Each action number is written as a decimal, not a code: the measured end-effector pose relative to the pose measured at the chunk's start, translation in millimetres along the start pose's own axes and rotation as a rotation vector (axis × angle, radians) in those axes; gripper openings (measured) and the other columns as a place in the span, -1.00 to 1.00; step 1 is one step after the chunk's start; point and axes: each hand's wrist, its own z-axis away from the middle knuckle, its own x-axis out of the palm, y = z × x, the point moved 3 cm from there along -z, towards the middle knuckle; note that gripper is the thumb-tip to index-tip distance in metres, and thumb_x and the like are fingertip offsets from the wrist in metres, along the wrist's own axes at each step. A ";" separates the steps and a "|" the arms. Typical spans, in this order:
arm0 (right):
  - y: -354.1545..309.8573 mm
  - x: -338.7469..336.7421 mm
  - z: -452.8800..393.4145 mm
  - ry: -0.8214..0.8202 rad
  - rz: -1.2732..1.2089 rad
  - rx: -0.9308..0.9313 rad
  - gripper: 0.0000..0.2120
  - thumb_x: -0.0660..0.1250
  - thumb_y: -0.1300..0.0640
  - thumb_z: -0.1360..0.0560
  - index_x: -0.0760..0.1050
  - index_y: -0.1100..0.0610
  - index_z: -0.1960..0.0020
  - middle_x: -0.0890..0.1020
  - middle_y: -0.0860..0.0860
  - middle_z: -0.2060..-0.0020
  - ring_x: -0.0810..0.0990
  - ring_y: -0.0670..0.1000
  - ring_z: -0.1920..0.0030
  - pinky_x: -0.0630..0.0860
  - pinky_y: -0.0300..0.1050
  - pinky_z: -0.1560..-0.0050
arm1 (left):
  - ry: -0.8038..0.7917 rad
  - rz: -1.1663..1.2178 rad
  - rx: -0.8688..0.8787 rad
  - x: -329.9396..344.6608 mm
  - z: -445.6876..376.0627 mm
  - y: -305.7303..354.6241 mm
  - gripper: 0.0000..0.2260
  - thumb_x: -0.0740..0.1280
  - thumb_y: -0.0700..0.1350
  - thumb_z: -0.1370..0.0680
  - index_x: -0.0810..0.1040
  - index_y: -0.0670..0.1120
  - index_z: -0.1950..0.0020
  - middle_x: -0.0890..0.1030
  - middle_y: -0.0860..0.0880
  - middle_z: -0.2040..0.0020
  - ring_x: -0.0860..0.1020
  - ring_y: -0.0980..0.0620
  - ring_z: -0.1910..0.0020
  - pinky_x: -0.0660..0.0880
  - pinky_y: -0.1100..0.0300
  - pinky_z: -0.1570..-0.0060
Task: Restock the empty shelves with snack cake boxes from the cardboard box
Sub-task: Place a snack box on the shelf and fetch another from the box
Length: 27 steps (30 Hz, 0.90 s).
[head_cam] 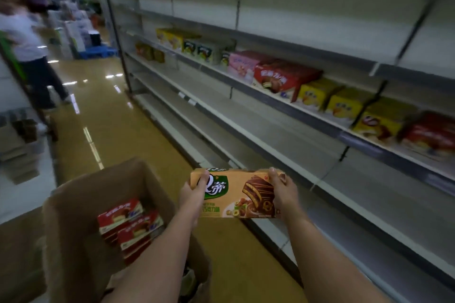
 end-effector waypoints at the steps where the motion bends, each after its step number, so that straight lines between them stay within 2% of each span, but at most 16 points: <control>1: -2.1 -16.3 0.2 0.065 -0.020 -0.002 -0.52 0.29 -0.27 -0.47 0.39 0.09 -0.16 0.60 0.09 -0.03 0.62 0.14 -0.01 0.53 0.15 -0.16 | -0.069 -0.017 0.002 15.7 3.5 4.3 -0.70 0.32 0.18 -0.51 0.45 -0.03 -0.02 0.64 -0.09 0.12 0.61 -0.06 0.18 0.49 0.15 0.28; 3: -6.0 -44.4 4.2 0.158 -0.070 -0.005 -0.50 0.30 -0.20 -0.50 0.28 0.11 -0.24 0.54 0.11 -0.08 0.59 0.15 -0.06 0.52 0.14 -0.17 | -0.186 -0.062 0.002 41.8 7.0 8.6 -0.67 0.36 0.16 -0.49 0.45 -0.06 -0.06 0.63 -0.08 0.11 0.60 -0.05 0.17 0.48 0.14 0.27; 5: -8.3 -67.7 11.5 0.218 -0.095 0.016 -0.39 0.32 -0.17 -0.50 0.19 0.15 -0.35 0.48 0.13 -0.12 0.56 0.16 -0.09 0.53 0.13 -0.14 | -0.275 -0.138 -0.002 63.9 7.5 9.6 -0.60 0.43 0.13 -0.44 0.48 -0.08 -0.13 0.64 -0.09 0.05 0.61 -0.08 0.09 0.54 0.06 0.16; 8: -8.9 -106.6 28.0 0.295 -0.106 0.013 -0.42 0.37 -0.08 -0.50 0.19 0.21 -0.31 0.47 0.12 -0.09 0.55 0.07 0.02 0.53 -0.03 0.07 | -0.418 -0.243 0.031 100.7 14.1 8.2 -0.58 0.50 0.01 -0.41 0.49 -0.09 -0.18 0.60 -0.09 -0.05 0.57 -0.09 0.00 0.52 0.04 0.05; 12: -1.5 -155.4 50.8 0.316 -0.068 0.059 -0.45 0.48 0.12 -0.43 0.24 0.19 -0.26 0.53 0.18 -0.13 0.60 0.10 0.02 0.59 -0.02 0.16 | -0.583 -0.232 0.094 141.1 35.2 2.2 -0.67 0.50 -0.12 -0.42 0.51 -0.10 -0.14 0.63 -0.07 0.00 0.59 -0.01 0.09 0.46 0.20 0.27; 13: 0.3 -168.9 57.7 0.333 -0.054 0.070 -0.46 0.48 0.16 -0.42 0.25 0.17 -0.26 0.54 0.17 -0.13 0.60 0.11 0.00 0.58 -0.02 0.16 | -0.622 -0.225 0.100 152.0 43.0 0.4 -0.67 0.50 -0.13 -0.42 0.51 -0.09 -0.13 0.64 -0.09 0.00 0.60 -0.01 0.09 0.47 0.20 0.29; 15: 2.8 -190.4 68.3 0.369 -0.059 0.081 -0.47 0.48 0.23 -0.40 0.29 0.15 -0.27 0.56 0.17 -0.13 0.61 0.14 -0.04 0.60 0.10 0.03 | -0.674 -0.204 0.108 170.7 56.4 -2.3 -0.66 0.51 -0.12 -0.41 0.50 -0.08 -0.12 0.65 -0.10 -0.01 0.63 -0.04 0.08 0.52 0.16 0.26; 17: 2.6 -211.0 79.7 0.424 -0.066 0.059 -0.51 0.46 0.28 -0.41 0.35 0.15 -0.26 0.59 0.17 -0.10 0.62 0.15 -0.04 0.59 0.13 -0.05 | -0.720 -0.191 0.114 190.2 72.3 -3.5 -0.64 0.52 -0.12 -0.41 0.49 -0.06 -0.14 0.64 -0.10 -0.02 0.63 -0.07 0.06 0.55 0.12 0.23; 20: 2.2 -240.3 94.3 0.496 -0.081 0.031 -0.61 0.44 0.25 -0.44 0.42 0.13 -0.22 0.62 0.15 -0.06 0.62 0.14 -0.03 0.59 0.06 0.01 | -0.766 -0.184 0.143 219.7 94.9 -1.7 -0.56 0.52 -0.13 -0.41 0.39 -0.09 -0.18 0.59 -0.06 -0.05 0.59 -0.01 0.05 0.52 0.14 0.21; 22: 4.3 -261.0 100.6 0.532 -0.066 0.042 -0.63 0.45 0.20 -0.44 0.44 0.11 -0.20 0.62 0.13 -0.07 0.61 0.14 -0.05 0.57 0.12 -0.06 | -0.786 -0.223 0.179 240.8 108.1 0.4 -0.49 0.53 -0.13 -0.39 0.32 -0.08 -0.20 0.55 -0.06 -0.06 0.55 0.00 0.04 0.49 0.15 0.17; 27: 15.9 -320.5 105.4 0.629 0.122 0.088 -0.59 0.49 -0.03 -0.39 0.46 0.03 -0.16 0.64 0.05 -0.04 0.62 0.09 -0.05 0.55 0.16 -0.14 | -0.829 -0.393 0.235 298.0 134.8 -4.2 -0.42 0.54 -0.18 -0.38 0.33 -0.12 -0.29 0.54 -0.07 -0.12 0.54 -0.09 -0.09 0.50 0.02 -0.06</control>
